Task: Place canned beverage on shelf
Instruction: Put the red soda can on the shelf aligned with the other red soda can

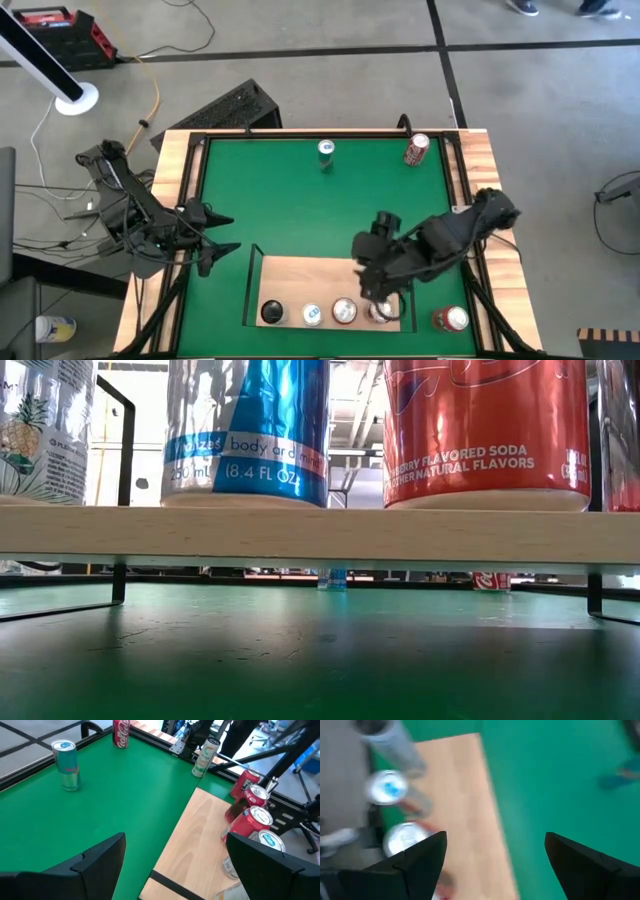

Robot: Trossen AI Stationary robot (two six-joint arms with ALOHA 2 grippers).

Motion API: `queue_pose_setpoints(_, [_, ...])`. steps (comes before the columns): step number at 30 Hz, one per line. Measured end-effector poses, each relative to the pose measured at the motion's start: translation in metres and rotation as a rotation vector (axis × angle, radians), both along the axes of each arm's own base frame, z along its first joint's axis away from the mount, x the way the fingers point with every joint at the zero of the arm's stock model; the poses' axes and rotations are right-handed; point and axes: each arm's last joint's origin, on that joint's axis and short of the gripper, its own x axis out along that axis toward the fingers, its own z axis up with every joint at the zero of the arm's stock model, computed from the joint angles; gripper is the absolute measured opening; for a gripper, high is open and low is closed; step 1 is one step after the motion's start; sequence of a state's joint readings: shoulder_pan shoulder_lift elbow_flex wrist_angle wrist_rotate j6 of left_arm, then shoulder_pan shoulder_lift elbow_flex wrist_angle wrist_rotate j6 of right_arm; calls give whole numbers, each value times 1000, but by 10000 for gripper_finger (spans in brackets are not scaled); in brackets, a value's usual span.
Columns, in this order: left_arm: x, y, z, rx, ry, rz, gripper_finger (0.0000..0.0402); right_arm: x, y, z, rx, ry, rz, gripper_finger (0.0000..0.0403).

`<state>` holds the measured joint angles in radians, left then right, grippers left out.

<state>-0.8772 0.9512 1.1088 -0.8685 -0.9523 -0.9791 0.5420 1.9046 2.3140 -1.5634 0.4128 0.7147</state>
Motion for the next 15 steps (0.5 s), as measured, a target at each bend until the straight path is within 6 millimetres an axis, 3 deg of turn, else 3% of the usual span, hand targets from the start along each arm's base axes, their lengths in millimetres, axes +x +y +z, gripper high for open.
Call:
queue_pose_setpoints(5, [3, -3, -3, 24, 17, -4, 329, -32, 8, 8, 113, 15, -12, 360])
queue_pose_setpoints(9, [6, -7, -6, 42, 34, -8, 329, -50, 27, 1, 228, 67, -15, 360])
queue_pose_setpoints(15, [8, -9, -8, 51, 46, -15, 329, -106, 56, 0, 408, 182, -123, 360])
